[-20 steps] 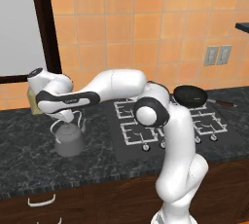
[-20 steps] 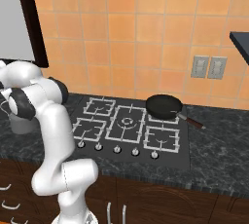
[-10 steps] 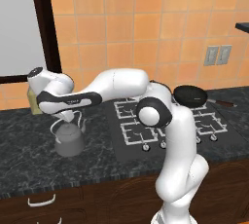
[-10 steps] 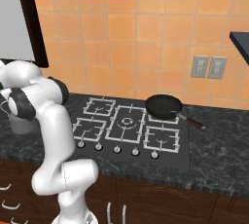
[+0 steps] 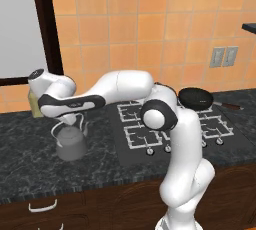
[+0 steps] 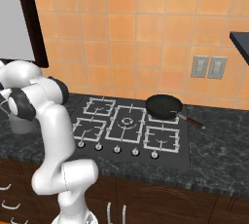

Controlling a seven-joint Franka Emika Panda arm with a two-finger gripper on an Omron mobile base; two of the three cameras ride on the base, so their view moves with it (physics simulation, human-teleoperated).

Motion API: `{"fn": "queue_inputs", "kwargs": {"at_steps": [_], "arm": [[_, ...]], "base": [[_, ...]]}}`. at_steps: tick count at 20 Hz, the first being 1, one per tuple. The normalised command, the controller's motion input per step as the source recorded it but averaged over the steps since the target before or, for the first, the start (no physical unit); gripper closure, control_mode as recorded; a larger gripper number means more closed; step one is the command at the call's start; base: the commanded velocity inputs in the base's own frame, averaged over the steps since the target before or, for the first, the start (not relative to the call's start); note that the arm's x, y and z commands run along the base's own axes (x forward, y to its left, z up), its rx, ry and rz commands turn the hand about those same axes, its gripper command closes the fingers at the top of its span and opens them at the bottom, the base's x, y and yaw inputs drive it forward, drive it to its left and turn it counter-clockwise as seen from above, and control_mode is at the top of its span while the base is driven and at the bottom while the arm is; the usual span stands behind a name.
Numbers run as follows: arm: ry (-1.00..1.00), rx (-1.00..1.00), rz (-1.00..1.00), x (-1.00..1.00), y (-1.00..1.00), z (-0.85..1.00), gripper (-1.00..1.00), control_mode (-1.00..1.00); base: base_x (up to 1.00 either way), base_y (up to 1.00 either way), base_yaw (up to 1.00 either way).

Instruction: Pick the kettle from the counter and place it on a stove burner. Then turn the burner on.

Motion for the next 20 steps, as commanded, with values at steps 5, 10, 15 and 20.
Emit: {"fn": "queue_inputs", "kwargs": {"at_steps": [5, 10, 15, 20], "arm": [[0.0, 0.0, 0.0, 0.0, 0.0, -0.04, 1.0, -1.0], [0.0, 0.0, 0.0, -0.04, 0.0, 0.02, 1.0, -1.0], [-0.07, 0.0, -0.01, -0.31, -0.11, 0.4, 1.0, -1.0], [-0.02, 0.0, -0.08, -0.31, -0.49, 0.44, 1.0, -1.0]], "base": [[0.0, 0.0, 0.0], [0.0, 0.0, 0.0], [0.0, 0.0, 0.0], [0.0, 0.0, 0.0]]}}
